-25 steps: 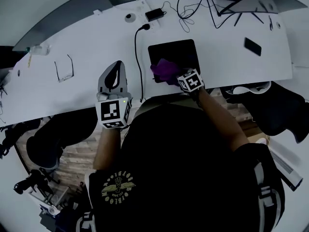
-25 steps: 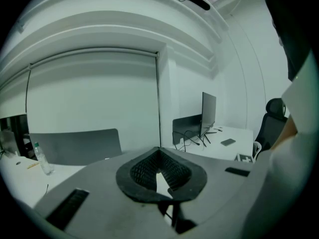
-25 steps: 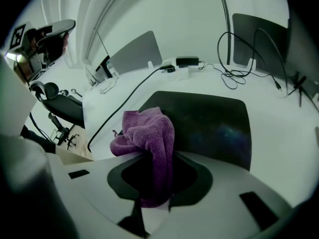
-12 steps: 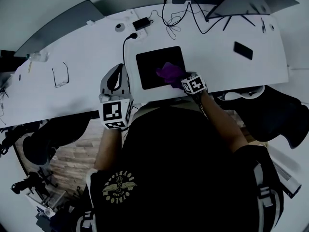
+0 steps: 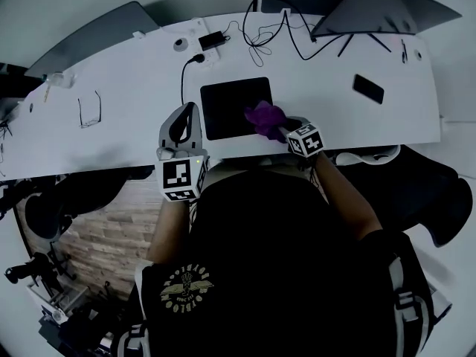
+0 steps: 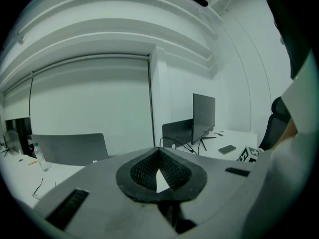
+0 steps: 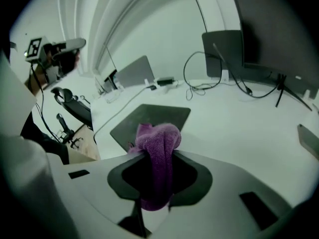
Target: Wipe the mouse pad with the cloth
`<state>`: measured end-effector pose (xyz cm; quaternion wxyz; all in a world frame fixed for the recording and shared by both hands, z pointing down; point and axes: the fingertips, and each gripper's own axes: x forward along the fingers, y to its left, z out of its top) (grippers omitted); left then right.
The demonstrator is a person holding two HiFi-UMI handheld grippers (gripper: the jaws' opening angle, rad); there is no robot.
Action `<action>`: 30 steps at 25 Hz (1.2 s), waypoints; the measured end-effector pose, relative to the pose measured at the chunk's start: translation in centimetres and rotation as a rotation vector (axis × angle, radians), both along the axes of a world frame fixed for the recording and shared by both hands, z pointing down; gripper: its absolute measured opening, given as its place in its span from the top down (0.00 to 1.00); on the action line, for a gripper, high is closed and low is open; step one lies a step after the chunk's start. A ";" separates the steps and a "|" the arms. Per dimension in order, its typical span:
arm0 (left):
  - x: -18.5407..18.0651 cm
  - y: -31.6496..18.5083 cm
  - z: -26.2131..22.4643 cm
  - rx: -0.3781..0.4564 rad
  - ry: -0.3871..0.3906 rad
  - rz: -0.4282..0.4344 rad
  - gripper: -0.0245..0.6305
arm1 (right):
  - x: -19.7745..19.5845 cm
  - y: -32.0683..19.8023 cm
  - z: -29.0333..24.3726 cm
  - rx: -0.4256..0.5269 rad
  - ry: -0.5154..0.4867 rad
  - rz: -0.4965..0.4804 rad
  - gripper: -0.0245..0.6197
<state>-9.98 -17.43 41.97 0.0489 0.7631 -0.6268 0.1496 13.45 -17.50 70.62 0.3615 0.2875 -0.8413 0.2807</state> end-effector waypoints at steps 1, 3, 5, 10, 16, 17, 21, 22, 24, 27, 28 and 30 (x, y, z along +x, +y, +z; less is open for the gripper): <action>0.2 0.1 0.0 0.003 0.000 -0.002 0.96 | 0.0 -0.3 -1.4 0.028 -0.047 0.007 0.82; 0.5 0.4 -0.2 0.008 -0.001 -0.008 0.96 | 0.4 -0.9 -4.4 0.076 -0.125 0.035 0.82; 0.7 0.7 -0.8 0.017 -0.002 -0.017 0.96 | 0.6 -1.3 -7.4 0.117 -0.187 0.052 0.83; 0.8 0.8 -3.1 0.055 -0.014 -0.028 0.96 | 0.6 -2.1 -14.4 0.222 -0.291 0.046 0.83; 0.9 1.3 -7.2 0.119 -0.020 -0.022 0.96 | 0.4 -3.3 -22.8 0.382 -0.354 0.039 0.83; 1.0 1.5 -7.9 0.130 -0.017 -0.018 0.96 | 0.3 -3.3 -24.1 0.411 -0.354 0.030 0.83; 1.6 1.7 -10.7 0.175 0.018 0.000 0.96 | 0.5 -2.8 -29.3 0.509 -0.368 -0.001 0.83; 1.7 1.8 -11.2 0.180 0.020 0.002 0.96 | 0.6 -2.7 -30.8 0.531 -0.388 0.001 0.83; 1.7 1.9 -12.2 0.183 0.014 0.004 0.96 | 0.6 -2.4 -33.9 0.581 -0.422 0.003 0.83; 1.3 2.5 -13.3 0.176 0.000 0.007 0.96 | 0.4 -2.1 -37.6 0.644 -0.441 0.007 0.83; 1.1 2.7 -13.5 0.173 -0.004 0.007 0.96 | 0.3 -2.2 -38.1 0.659 -0.442 0.010 0.83; 1.0 3.1 -13.7 0.169 -0.014 0.007 0.96 | 0.5 -2.4 -38.0 0.675 -0.444 0.016 0.83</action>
